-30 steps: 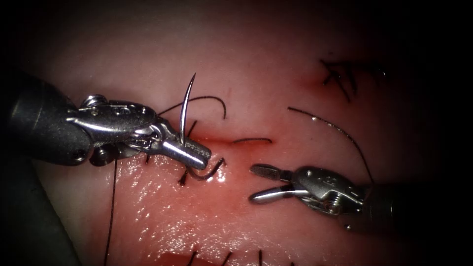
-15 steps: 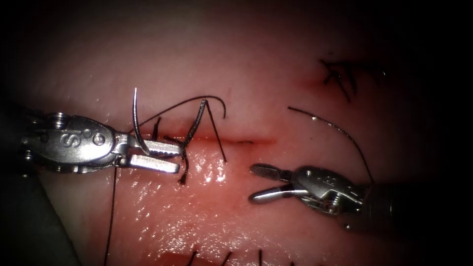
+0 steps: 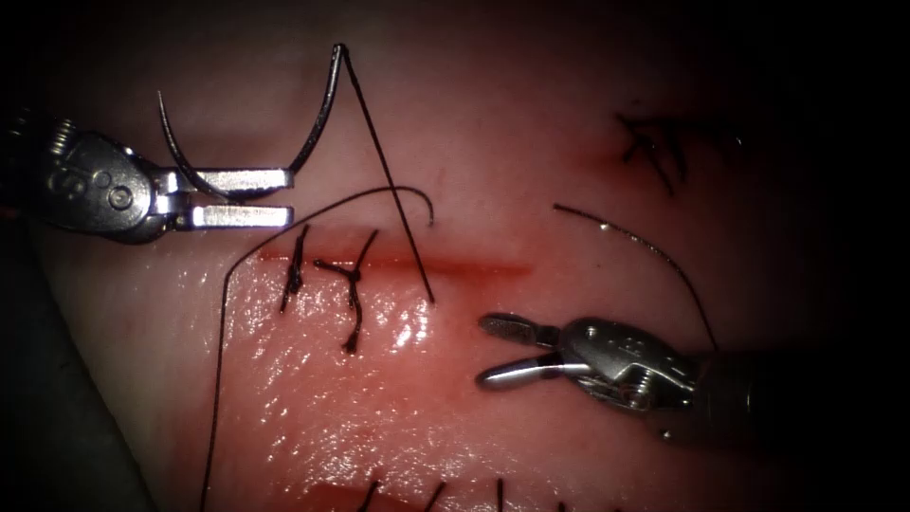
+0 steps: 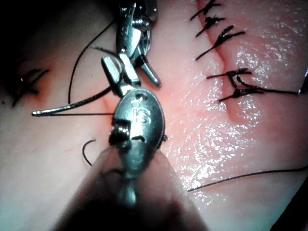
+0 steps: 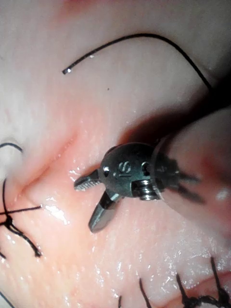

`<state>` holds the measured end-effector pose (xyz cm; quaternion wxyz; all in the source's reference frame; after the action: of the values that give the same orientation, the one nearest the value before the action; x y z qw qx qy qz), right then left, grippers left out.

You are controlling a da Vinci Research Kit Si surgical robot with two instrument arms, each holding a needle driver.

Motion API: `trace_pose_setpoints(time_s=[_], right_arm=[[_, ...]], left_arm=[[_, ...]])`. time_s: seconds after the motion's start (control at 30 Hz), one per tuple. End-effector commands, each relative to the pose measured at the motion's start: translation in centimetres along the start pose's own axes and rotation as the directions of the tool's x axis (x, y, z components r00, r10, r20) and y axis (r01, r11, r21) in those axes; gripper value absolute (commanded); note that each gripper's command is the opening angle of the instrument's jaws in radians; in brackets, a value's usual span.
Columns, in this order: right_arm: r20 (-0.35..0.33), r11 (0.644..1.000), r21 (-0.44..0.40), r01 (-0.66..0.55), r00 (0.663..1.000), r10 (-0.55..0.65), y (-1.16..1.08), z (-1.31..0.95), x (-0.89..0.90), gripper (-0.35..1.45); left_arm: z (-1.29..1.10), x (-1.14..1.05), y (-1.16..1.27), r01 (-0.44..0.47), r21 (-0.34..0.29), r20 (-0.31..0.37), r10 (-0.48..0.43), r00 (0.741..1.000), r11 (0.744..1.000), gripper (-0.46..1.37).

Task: Wound Closure
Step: Pull the string through the cut with the left gripper

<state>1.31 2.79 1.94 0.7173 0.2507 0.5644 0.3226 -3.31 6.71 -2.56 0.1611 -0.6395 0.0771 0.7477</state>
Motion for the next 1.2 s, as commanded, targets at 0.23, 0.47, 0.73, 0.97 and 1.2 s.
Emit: trace_pose_setpoints(time_s=[0.23, 0.47, 0.73, 0.97, 1.2], right_arm=[[0.0, 1.0, 0.0, 0.0, 1.0, 0.0, 0.0, 0.02, 0.0, 0.83], [0.0, 1.0, 0.0, 0.0, 1.0, 0.0, 0.0, 0.02, 0.0, 0.83], [0.0, 1.0, 0.001, 0.0, 1.0, 0.0, 0.0, 0.01, 0.0, 0.84], [0.0, 1.0, 0.002, 0.001, 1.0, -0.001, 0.0, 0.01, -0.01, 0.84], [0.0, 1.0, 0.003, 0.004, 1.0, -0.004, -0.01, 0.01, -0.03, 0.84]], left_arm=[[-0.05, 0.05, -0.2, -0.047, 0.043, -0.008, 0.048, 0.999, 0.998, -0.35], [-0.09, 0.12, -0.38, -0.06, 0.068, -0.014, 0.061, 0.998, 0.996, -0.35], [-0.11, 0.27, -0.56, -0.071, 0.089, -0.023, 0.073, 0.997, 0.994, -0.35], [-0.12, 0.38, -0.72, -0.067, 0.11, -0.042, 0.072, 0.997, 0.992, -0.35], [-0.16, 0.42, -0.79, -0.057, 0.125, -0.067, 0.066, 0.996, 0.991, -0.35]])
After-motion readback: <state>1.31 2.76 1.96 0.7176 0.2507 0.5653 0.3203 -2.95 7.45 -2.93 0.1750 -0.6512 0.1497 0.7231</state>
